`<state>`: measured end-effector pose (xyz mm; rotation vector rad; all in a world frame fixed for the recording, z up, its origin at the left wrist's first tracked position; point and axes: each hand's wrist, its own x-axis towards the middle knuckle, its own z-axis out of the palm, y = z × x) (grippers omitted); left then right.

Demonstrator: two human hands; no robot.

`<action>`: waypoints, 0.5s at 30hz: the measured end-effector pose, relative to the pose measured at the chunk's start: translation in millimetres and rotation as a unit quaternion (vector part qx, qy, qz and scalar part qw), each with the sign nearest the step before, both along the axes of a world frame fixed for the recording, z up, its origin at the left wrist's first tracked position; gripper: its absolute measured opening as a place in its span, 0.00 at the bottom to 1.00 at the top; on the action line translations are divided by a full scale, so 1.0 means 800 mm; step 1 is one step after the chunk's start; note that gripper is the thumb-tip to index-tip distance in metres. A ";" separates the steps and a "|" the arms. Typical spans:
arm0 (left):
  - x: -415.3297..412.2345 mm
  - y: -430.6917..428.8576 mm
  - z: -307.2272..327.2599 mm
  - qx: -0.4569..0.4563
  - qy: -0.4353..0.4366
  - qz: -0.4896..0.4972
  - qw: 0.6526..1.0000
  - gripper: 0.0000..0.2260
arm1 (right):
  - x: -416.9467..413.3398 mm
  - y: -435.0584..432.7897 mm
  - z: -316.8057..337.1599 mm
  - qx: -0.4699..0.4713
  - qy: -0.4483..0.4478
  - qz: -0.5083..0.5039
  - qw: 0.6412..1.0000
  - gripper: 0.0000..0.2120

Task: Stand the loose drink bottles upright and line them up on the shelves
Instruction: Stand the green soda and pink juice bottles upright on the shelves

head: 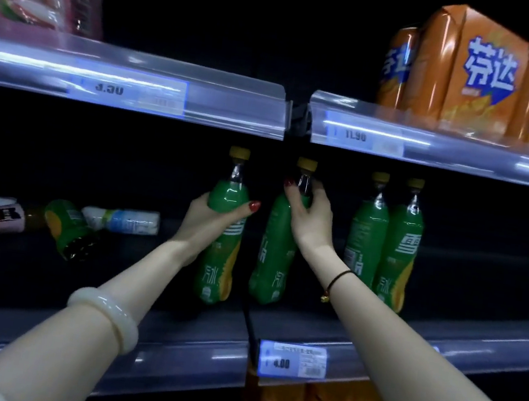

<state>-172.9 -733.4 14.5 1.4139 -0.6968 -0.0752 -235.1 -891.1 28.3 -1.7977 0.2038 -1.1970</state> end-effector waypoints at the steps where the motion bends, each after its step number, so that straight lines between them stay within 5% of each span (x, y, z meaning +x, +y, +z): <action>1: 0.000 -0.001 -0.001 -0.002 0.004 0.018 1.000 0.17 | -0.006 -0.002 0.000 0.002 0.028 0.003 1.000 0.29; 7: -0.019 -0.032 -0.001 -0.018 -0.006 0.057 0.998 0.14 | -0.038 0.001 -0.027 0.034 0.134 0.138 0.981 0.33; 15: -0.045 -0.079 -0.007 -0.020 -0.021 0.029 0.999 0.17 | -0.115 -0.049 -0.050 0.048 -0.010 0.100 0.994 0.25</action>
